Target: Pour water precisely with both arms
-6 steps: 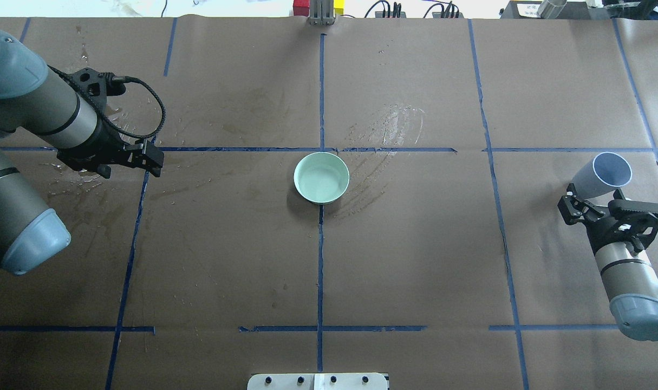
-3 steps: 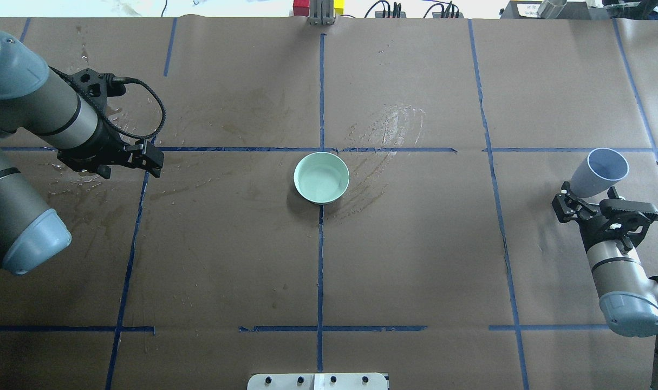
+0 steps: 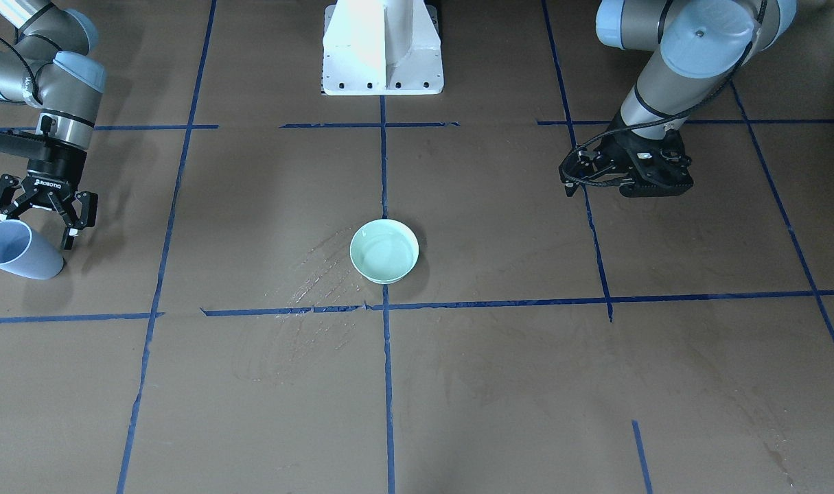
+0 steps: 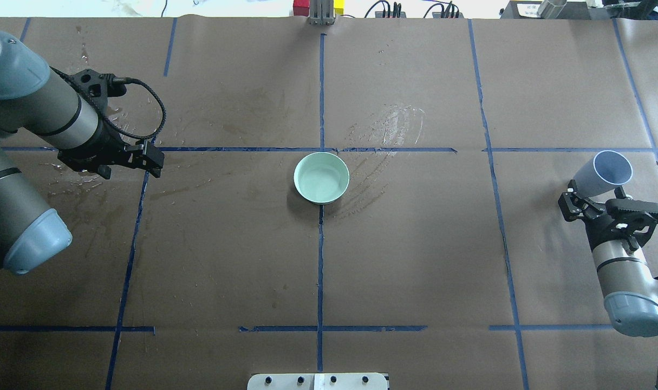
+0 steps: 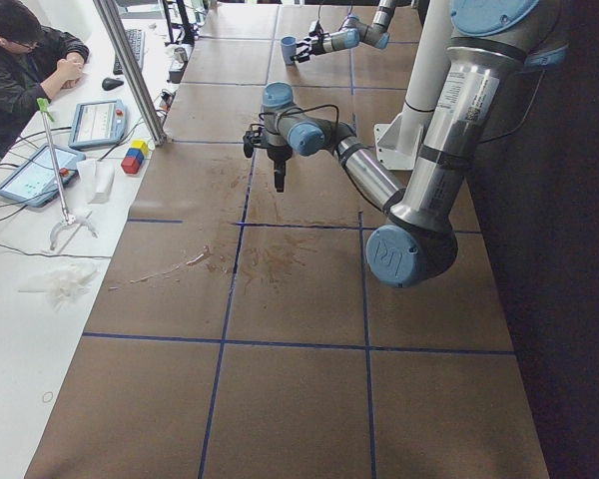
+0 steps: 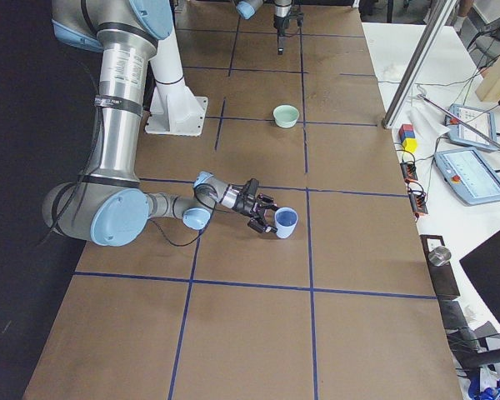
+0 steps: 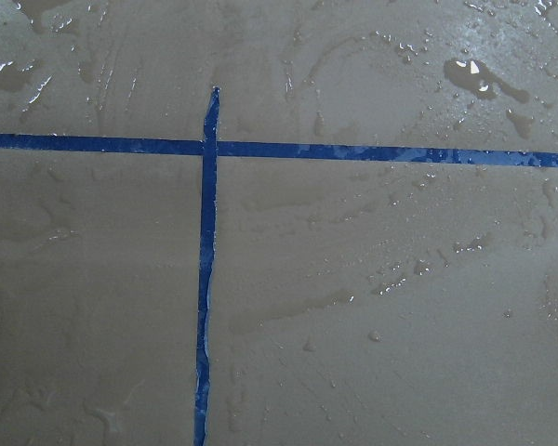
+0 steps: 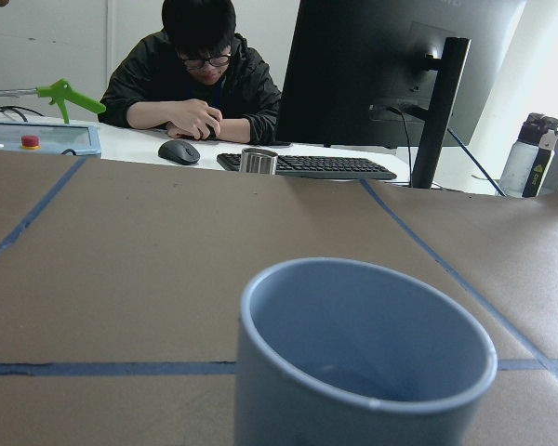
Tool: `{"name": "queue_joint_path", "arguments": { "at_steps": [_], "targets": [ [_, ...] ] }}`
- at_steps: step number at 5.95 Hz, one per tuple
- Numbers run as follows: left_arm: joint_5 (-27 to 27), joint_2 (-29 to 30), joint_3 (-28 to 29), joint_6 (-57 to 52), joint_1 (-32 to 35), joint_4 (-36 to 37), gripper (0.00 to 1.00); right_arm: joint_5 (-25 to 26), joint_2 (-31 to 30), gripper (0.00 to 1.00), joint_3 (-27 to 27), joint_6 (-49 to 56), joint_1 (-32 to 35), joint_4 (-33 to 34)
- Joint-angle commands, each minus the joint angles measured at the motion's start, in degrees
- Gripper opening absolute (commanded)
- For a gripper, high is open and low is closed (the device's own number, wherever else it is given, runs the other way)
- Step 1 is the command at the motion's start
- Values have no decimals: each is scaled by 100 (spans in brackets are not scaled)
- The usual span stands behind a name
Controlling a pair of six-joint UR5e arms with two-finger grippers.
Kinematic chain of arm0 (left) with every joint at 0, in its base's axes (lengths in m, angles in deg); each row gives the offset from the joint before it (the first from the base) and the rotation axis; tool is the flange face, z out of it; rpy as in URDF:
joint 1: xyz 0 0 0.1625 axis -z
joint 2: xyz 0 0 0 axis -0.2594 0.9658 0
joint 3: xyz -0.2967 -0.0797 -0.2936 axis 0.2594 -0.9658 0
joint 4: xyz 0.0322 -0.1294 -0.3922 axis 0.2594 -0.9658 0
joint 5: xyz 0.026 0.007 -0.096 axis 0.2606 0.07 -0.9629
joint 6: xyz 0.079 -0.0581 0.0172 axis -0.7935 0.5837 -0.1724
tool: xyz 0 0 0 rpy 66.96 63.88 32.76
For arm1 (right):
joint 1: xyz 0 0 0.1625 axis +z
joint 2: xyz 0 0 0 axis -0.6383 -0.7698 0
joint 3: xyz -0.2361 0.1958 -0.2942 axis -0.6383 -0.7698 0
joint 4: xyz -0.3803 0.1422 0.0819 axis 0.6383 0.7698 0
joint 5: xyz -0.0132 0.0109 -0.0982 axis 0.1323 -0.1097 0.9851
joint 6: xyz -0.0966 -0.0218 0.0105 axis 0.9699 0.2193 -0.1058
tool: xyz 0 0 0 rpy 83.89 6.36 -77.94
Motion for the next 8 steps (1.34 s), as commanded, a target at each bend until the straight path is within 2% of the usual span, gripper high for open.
{"name": "queue_joint_path", "arguments": {
  "at_steps": [1,8],
  "targets": [
    [0,3,3,-2,0,0,100,81,-8,100,-46,0,13,-7],
    [0,3,-15,-2,0,0,100,134,149,100,-239,9,276,11]
  ]
}}
